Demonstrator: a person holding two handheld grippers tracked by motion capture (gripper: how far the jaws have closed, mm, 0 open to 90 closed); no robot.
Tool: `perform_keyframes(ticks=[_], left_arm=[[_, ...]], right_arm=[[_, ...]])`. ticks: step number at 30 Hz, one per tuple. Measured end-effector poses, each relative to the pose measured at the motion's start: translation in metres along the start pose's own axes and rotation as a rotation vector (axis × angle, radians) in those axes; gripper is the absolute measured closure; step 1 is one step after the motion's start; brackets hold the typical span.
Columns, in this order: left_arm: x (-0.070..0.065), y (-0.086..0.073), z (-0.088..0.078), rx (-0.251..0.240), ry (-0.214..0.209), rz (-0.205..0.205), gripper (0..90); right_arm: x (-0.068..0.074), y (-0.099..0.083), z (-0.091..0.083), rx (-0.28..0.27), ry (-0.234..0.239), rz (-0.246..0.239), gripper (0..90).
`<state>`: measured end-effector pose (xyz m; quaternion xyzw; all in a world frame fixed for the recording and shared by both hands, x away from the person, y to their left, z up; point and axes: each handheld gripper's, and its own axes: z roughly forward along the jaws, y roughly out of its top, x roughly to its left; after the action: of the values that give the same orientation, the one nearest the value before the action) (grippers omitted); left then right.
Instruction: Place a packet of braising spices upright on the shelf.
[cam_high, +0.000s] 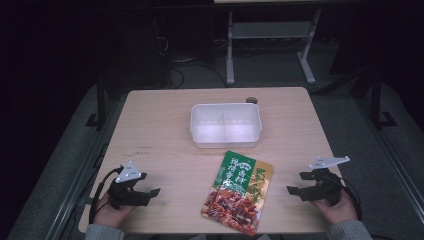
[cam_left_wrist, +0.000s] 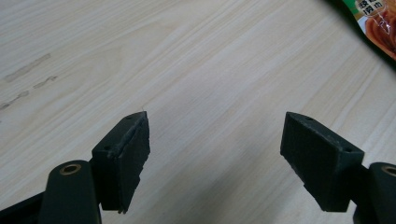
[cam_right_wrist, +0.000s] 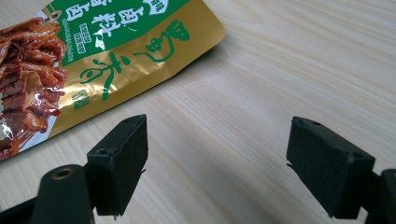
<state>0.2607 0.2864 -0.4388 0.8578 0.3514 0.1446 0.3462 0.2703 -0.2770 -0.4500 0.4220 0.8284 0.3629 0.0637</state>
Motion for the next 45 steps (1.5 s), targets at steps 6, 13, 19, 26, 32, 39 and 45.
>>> perform_keyframes(ticks=[6,13,19,26,32,39,45], left_arm=[[-0.009,0.006,0.005,0.009,-0.026,0.039,29.2],[-0.017,0.011,0.006,0.004,-0.061,0.063,37.4],[-0.026,0.02,0.007,-0.002,-0.115,0.094,55.2],[-0.038,0.031,0.012,0.006,-0.166,0.144,70.5],[-0.049,0.043,0.023,0.024,-0.201,0.172,78.4],[-0.059,0.052,0.028,0.036,-0.219,0.203,86.4],[-0.07,0.062,0.037,0.047,-0.246,0.226,89.7]], right_arm=[[0.0,0.0,0.0,-0.002,0.003,0.0,20.3],[0.001,0.001,0.001,0.002,0.007,-0.004,20.3],[0.001,0.001,0.002,0.001,0.013,-0.003,20.3],[0.001,0.001,0.001,-0.003,0.015,0.002,20.3],[0.001,0.002,0.001,-0.007,0.015,0.0,20.3],[0.002,0.003,0.002,-0.003,0.017,0.001,20.4],[0.002,0.005,0.002,-0.004,0.017,-0.006,20.6]])
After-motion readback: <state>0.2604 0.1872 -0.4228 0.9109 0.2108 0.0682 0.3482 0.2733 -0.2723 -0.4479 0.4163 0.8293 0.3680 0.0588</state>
